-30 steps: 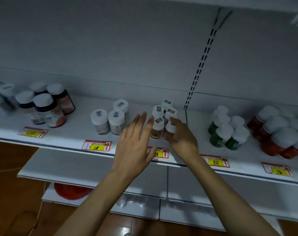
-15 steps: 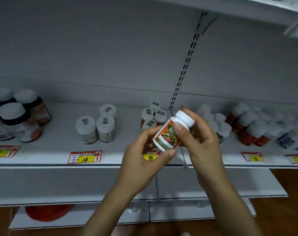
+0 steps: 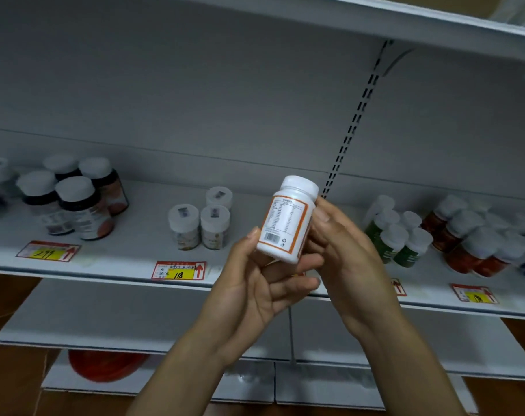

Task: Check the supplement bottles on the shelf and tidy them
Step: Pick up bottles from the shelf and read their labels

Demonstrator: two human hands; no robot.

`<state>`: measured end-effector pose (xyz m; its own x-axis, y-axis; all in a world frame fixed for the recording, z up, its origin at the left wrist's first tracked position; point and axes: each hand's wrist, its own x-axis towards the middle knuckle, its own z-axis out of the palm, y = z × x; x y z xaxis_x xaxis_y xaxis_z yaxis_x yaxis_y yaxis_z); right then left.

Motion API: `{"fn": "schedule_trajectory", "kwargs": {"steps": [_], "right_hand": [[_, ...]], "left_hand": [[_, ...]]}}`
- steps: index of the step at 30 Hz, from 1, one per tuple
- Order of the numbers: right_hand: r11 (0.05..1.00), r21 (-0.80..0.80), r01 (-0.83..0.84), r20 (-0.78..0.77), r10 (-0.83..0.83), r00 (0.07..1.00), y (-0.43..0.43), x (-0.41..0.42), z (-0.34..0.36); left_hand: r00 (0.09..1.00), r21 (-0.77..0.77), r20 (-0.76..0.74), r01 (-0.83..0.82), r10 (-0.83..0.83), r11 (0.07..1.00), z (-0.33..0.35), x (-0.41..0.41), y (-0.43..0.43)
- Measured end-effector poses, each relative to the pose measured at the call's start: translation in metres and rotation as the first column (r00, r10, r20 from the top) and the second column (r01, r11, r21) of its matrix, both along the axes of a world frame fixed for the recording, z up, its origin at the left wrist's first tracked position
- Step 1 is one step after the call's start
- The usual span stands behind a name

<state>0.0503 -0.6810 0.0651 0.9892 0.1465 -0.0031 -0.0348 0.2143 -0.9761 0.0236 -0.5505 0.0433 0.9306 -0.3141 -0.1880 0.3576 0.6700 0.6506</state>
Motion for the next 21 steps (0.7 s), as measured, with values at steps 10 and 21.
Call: {"fn": "schedule_trajectory", "kwargs": {"steps": [10, 21], "right_hand": [[0.999, 0.005, 0.054, -0.043, -0.054, 0.998, 0.018, -0.013, 0.004], [0.999, -0.034, -0.011, 0.137, 0.015, 0.99, 0.024, -0.021, 0.005]], "left_hand": [[0.996, -0.103, -0.023, 0.084, -0.086, 0.991, -0.001, -0.014, 0.01], [0.996, -0.091, -0.082, -0.049, 0.041, 0.995, 0.005, -0.009, 0.005]]}}
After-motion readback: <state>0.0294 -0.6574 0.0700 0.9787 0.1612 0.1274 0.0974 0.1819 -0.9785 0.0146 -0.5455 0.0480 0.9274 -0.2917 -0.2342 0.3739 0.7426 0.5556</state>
